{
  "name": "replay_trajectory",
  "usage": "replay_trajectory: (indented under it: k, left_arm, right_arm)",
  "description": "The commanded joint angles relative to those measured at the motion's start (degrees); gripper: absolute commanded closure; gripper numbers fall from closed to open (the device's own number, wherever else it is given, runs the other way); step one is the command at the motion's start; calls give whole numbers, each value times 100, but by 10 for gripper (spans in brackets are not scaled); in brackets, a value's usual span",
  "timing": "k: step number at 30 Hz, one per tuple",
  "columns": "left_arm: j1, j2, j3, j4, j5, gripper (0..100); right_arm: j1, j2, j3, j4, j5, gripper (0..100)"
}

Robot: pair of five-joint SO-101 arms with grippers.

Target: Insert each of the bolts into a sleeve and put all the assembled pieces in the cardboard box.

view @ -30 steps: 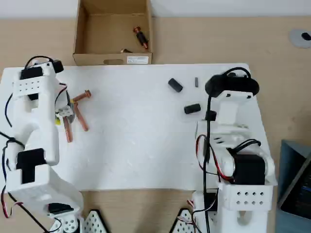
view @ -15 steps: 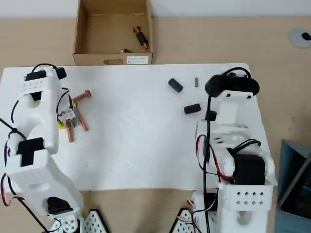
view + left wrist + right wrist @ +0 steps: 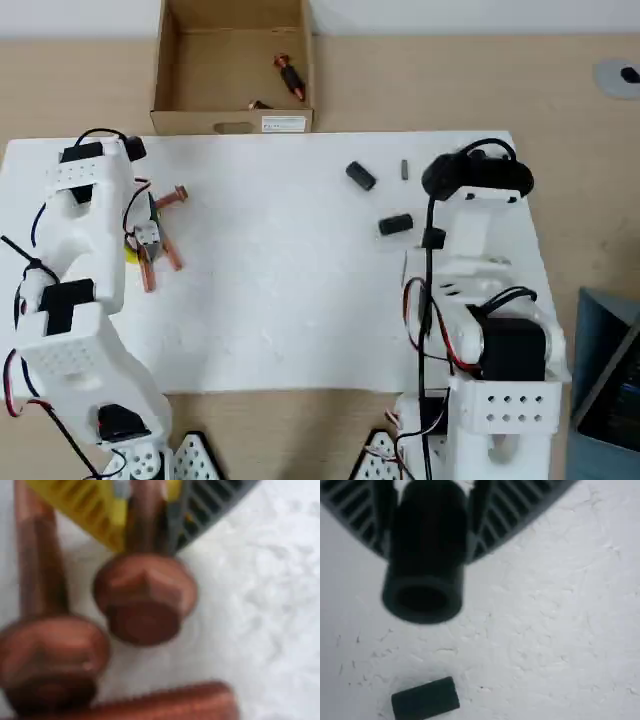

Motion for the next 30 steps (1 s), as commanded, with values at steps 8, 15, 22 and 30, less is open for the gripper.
replay_trajectory:
  k: [8, 15, 22, 30]
  left_arm:
    - [404, -778, -1108, 1125, 431, 994]
    - [1064, -1956, -1081, 1644, 1116, 993]
    - [1415, -2782, -923, 2022, 1231, 994]
    - [1662, -4171, 97, 1899, 1565, 994]
  right_arm:
    - [92, -48, -514, -114, 369, 989]
    - [84, -48, -822, 404, 360, 989]
    - [101, -75, -1042, 756, 352, 989]
    - [-180, -1121, -866, 809, 598, 989]
